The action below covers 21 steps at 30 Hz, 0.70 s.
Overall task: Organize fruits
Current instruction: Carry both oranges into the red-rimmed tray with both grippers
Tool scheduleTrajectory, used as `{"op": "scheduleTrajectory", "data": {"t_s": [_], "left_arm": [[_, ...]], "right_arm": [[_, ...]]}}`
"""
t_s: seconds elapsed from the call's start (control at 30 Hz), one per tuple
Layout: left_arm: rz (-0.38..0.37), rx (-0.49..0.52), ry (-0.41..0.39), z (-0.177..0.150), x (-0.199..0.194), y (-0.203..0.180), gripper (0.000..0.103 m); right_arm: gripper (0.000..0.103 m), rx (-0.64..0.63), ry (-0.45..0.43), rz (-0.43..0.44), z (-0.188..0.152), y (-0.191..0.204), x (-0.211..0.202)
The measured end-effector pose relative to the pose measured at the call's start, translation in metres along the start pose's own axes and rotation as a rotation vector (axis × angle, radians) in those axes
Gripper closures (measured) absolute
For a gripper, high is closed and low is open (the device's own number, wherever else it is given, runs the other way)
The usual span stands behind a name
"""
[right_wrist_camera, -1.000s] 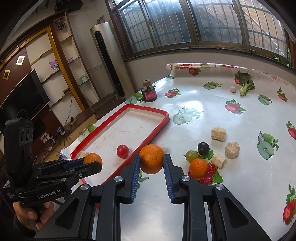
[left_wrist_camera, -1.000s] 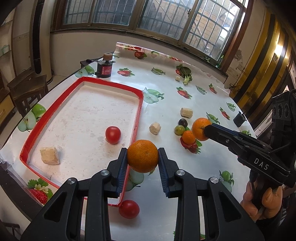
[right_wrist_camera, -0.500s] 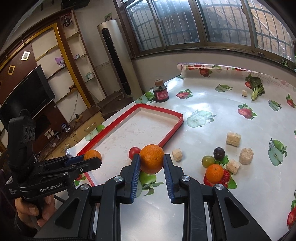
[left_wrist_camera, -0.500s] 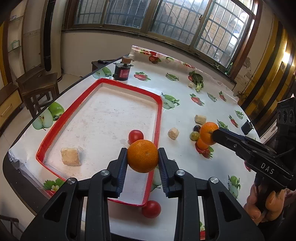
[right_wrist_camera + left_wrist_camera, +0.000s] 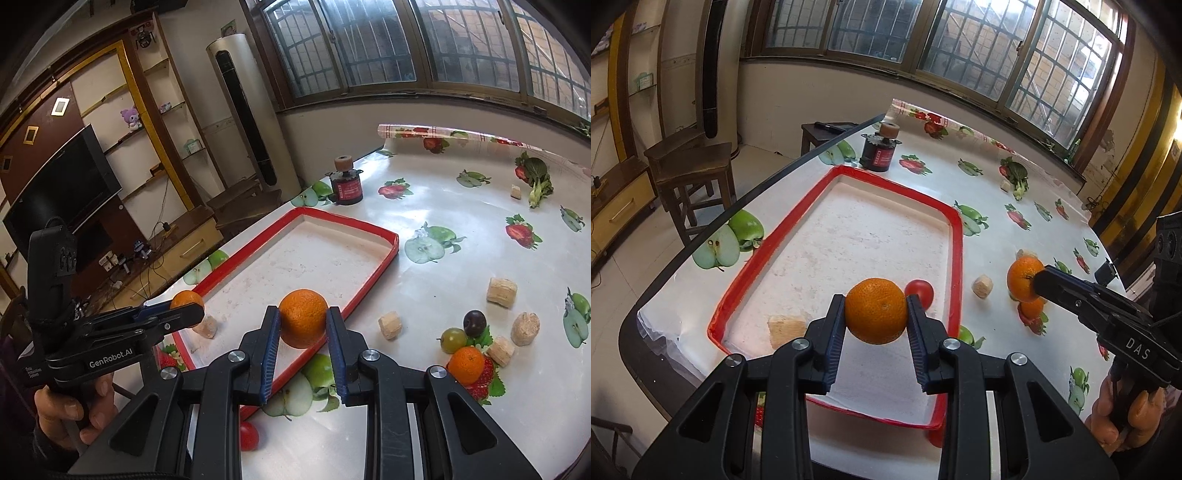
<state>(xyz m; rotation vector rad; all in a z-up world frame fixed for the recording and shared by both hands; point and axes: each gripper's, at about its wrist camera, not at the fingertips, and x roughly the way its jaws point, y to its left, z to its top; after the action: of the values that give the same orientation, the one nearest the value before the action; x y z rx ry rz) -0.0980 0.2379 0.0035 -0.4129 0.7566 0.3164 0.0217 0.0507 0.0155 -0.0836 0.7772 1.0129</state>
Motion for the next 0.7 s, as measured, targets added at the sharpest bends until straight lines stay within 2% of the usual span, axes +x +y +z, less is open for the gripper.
{"op": "scheduleTrajectory", "data": {"t_s": [0.5, 0.7], "left_arm": [[0.057, -0.010, 0.010, 0.032, 0.031, 0.020, 0.073], [0.073, -0.018, 0.062, 0.035, 0.059, 0.023, 0.073]], "right_arm": [[0.077, 0.008, 0.044, 0.034, 0.029, 0.002, 0.063], [0.077, 0.020, 0.085, 0.035, 0.031, -0.006, 0.091]]}}
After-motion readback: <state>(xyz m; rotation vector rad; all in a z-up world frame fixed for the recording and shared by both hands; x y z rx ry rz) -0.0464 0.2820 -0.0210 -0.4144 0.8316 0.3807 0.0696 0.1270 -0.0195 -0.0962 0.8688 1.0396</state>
